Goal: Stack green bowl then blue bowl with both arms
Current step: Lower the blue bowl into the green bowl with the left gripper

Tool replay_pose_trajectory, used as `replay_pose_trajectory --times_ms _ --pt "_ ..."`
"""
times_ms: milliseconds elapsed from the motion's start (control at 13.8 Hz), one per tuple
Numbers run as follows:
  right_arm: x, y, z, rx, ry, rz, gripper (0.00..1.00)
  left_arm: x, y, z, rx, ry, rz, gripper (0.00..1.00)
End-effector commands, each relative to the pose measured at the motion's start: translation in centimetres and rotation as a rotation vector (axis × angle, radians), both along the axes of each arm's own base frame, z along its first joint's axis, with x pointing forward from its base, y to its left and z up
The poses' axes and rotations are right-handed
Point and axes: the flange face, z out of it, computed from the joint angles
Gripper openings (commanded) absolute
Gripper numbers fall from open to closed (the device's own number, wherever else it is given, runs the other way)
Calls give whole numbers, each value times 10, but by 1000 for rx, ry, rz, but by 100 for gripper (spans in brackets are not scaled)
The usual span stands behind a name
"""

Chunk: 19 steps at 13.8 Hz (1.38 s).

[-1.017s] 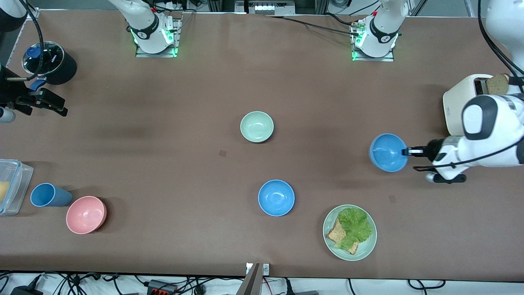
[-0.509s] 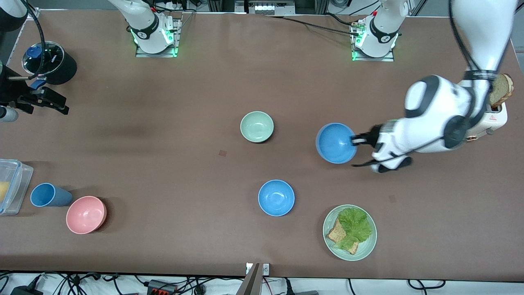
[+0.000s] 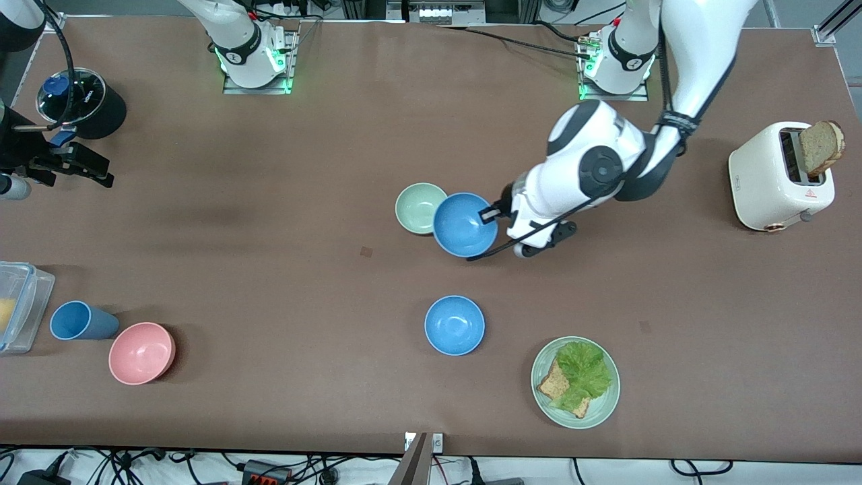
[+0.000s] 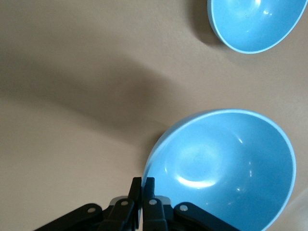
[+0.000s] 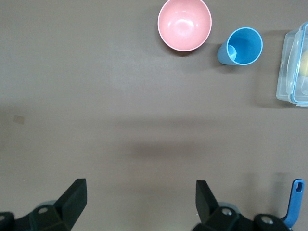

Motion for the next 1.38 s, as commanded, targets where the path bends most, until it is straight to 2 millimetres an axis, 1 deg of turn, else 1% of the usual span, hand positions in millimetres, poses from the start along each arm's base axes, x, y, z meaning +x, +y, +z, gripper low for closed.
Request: replay_pose_trajectory --times_ms 0,73,145,218,363,436,581,799,945,1090,1308 --pt "0 1 6 2 -15 18 100 -19 -15 -16 0 -8 116 0" --pt "0 1 7 2 -17 18 100 -29 -25 -21 -5 -18 141 0" --pt "0 1 6 1 -15 18 100 -40 -37 -23 -3 -28 149 0" --pt "1 0 7 1 -20 17 100 -48 -45 -25 -2 -31 159 0" --pt "2 4 8 0 -26 23 100 -54 -44 -28 6 -36 163 0" --pt "2 5 8 2 -28 24 100 -60 -44 -30 2 -56 176 0" --pt "1 4 9 0 -28 24 100 -75 -49 -40 -9 -77 196 0" --pt "1 3 9 1 -24 21 100 -79 -54 -44 -7 -74 190 0" --pt "1 4 8 1 -23 23 100 -89 -61 -49 -1 -60 188 0" --pt "1 0 9 2 -26 12 100 -94 -66 -50 -1 -58 191 0" --pt "0 2 9 -5 -21 17 100 -107 -69 -63 -13 -72 210 0"
